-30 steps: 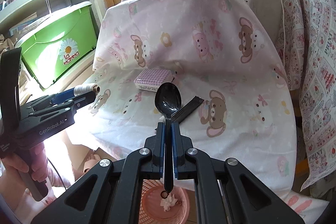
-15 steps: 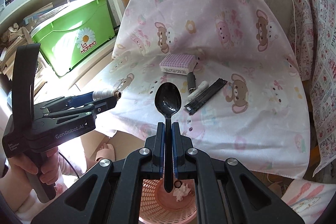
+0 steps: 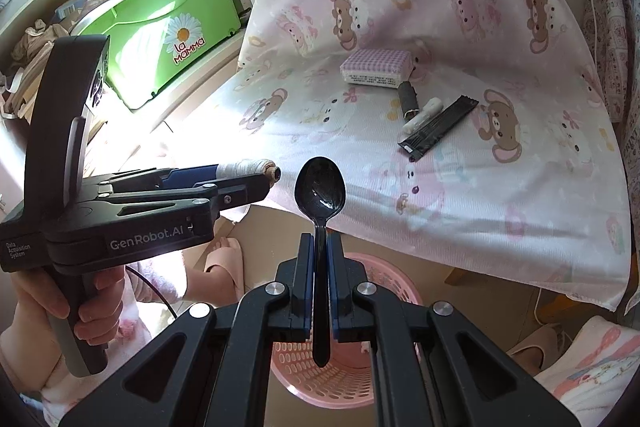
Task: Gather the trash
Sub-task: 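Carry the spool in the left gripper while the right carries the spoon over the wastebasket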
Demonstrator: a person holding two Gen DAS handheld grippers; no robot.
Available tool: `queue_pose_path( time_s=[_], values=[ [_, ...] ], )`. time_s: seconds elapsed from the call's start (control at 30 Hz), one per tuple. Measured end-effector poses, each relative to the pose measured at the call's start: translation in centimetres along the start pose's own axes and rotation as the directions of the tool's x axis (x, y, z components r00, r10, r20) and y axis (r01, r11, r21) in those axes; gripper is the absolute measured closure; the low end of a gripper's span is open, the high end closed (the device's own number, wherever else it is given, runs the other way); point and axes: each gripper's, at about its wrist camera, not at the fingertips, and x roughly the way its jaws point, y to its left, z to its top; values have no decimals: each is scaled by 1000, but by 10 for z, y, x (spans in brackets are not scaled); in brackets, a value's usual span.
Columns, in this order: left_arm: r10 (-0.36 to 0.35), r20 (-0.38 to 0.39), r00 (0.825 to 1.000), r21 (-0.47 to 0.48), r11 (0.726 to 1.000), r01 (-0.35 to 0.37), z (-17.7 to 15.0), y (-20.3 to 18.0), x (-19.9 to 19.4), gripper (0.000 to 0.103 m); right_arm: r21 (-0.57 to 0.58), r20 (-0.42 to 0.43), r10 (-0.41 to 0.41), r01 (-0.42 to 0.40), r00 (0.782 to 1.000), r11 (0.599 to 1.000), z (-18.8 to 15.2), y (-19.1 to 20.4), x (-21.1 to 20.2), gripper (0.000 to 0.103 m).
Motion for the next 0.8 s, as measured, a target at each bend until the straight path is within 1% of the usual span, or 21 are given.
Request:
queue_pose_path(
  time_s=[0.1,0.27,0.33,0.4,0.43,0.47,0.53,0.6,0.7,0.8],
  values=[
    [14,-50,999,-6,1000,-14,-3,2,10,55,-2,-31,-3,3,1000,1000,-4,0,8,96],
    [18,-139,990,-32,999,-23,-9,10,29,55,13,-109,-6,7,994,1000,-10,-3,28,96],
    [16,-173,985,-52,998,-25,-14,13,37,55,21,-134,-26,29,991,999,-15,-7,36,96],
    [-16,-207,978,-85,996,-2,-18,17,43,55,35,-155,-57,63,986,997,-19,-11,44,96],
    [-34,-228,973,-103,995,10,-21,18,48,55,45,-172,-54,62,984,997,-22,-14,48,96],
    [-36,-238,971,-111,994,10,-23,20,51,55,55,-191,-48,60,980,997,-25,-16,53,96],
    [-17,-262,965,-121,992,-15,-27,23,62,55,69,-219,-53,69,974,995,-31,-20,62,96],
    [-12,-288,958,-134,991,-28,-30,27,73,55,81,-254,-58,80,966,994,-36,-24,74,96],
    [-6,-342,940,-164,985,-54,-36,32,94,55,116,-313,-41,81,949,990,-45,-29,96,96],
    [-3,-402,916,-192,978,-81,-47,38,116,55,148,-372,-27,88,928,985,-55,-35,117,96]
  ],
)
